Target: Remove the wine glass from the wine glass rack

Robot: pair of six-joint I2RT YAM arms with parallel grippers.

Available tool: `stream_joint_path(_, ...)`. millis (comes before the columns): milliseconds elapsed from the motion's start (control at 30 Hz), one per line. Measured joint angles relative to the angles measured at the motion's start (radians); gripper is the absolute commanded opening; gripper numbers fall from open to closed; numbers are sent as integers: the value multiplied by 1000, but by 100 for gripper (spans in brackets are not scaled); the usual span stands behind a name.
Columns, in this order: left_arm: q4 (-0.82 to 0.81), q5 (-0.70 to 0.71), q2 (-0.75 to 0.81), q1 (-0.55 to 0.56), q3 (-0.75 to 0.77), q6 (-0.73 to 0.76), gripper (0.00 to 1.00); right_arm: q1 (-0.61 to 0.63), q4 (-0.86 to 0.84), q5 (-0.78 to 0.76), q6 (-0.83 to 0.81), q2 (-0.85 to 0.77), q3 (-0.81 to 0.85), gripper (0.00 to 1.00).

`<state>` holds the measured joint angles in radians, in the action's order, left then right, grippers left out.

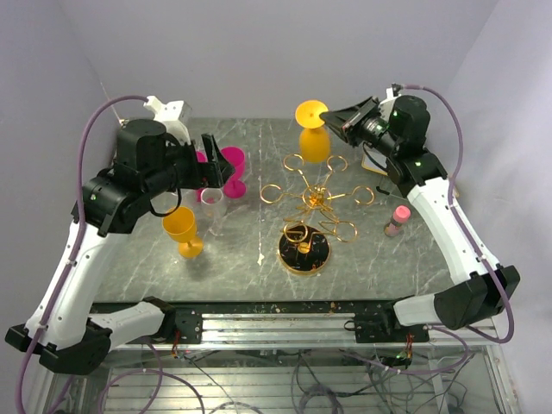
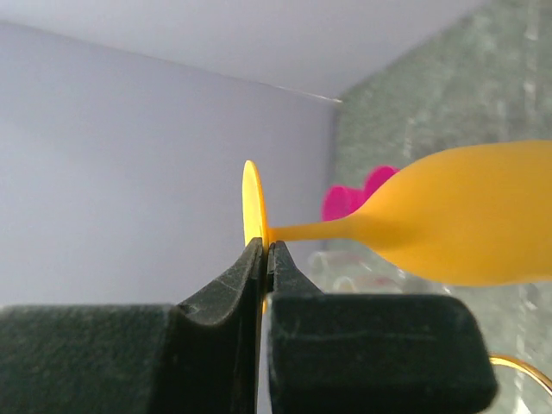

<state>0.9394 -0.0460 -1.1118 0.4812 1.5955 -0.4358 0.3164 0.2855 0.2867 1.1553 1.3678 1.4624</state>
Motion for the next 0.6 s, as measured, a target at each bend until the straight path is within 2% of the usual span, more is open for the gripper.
stream_joint_path(200, -209, -177, 2, -36, -18, -80, 97, -26, -294, 105, 153, 0, -32, 0)
stream_joint_path(433, -690, -441, 21, -181, -223, -393, 98, -26, -676, 217, 466, -61, -137, 0)
stream_joint_path(600, -1023, -539, 3, -205, -378, -640, 98, -21, -884, 260, 675, -107, -215, 0)
